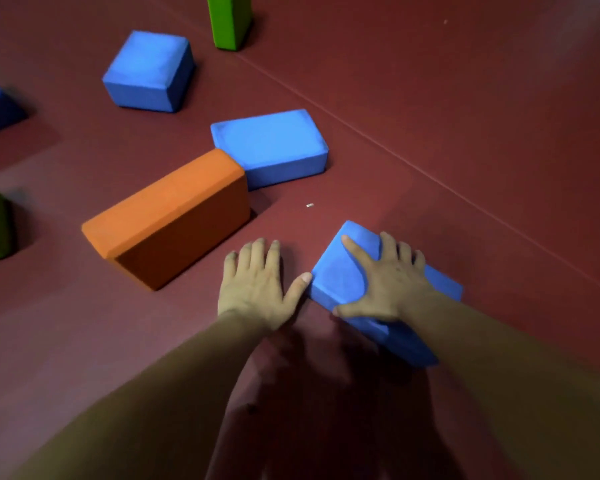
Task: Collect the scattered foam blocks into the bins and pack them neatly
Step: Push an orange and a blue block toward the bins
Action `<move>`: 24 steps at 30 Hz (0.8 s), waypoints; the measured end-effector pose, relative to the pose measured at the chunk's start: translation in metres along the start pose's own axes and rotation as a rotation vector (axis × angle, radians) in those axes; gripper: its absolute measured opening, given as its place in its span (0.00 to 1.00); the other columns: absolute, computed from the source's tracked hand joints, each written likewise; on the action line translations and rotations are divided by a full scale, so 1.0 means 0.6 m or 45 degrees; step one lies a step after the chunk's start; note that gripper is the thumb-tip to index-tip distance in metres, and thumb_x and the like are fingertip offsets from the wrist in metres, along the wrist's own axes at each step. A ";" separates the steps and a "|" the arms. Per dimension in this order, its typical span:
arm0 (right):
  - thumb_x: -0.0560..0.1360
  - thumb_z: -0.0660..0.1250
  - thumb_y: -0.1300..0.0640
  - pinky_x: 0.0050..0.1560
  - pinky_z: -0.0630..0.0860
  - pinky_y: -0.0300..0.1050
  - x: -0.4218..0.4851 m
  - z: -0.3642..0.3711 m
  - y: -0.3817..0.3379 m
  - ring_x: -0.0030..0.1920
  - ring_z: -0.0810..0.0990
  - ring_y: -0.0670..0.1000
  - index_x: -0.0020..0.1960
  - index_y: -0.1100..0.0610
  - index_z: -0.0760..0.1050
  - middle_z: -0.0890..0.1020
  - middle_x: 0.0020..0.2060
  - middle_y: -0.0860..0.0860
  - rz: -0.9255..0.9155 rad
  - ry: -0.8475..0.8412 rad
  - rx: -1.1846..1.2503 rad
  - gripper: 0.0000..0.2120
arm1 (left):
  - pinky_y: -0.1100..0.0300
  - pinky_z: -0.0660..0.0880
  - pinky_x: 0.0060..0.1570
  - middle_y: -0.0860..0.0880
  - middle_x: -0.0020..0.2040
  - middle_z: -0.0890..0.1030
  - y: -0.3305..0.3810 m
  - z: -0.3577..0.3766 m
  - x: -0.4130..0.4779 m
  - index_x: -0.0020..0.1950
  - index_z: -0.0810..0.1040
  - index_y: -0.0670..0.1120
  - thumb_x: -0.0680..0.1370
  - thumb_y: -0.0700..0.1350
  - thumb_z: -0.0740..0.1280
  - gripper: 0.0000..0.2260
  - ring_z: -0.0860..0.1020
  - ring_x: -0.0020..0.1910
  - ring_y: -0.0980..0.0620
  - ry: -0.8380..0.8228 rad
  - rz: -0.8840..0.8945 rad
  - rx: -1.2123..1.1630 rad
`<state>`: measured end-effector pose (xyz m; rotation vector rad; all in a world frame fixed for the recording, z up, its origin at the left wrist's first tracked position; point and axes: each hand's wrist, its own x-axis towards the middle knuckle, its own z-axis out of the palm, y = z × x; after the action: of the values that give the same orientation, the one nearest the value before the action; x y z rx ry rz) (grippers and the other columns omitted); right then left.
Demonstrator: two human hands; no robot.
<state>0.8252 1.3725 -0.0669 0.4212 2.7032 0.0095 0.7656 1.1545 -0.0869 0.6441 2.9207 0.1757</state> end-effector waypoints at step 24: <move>0.52 0.65 0.17 0.67 0.63 0.64 0.026 -0.092 -0.177 0.70 0.59 0.63 0.78 0.30 0.37 0.57 0.73 0.59 0.164 0.007 0.022 0.63 | 0.40 0.68 0.61 0.41 0.68 0.65 -0.212 -0.133 0.078 0.80 0.48 0.61 0.78 0.68 0.59 0.34 0.70 0.63 0.38 0.110 -0.120 0.250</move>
<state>0.7590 1.2786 -0.0292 0.6008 2.6789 0.0232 0.6585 1.0532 -0.0323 0.5352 3.0696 -0.0973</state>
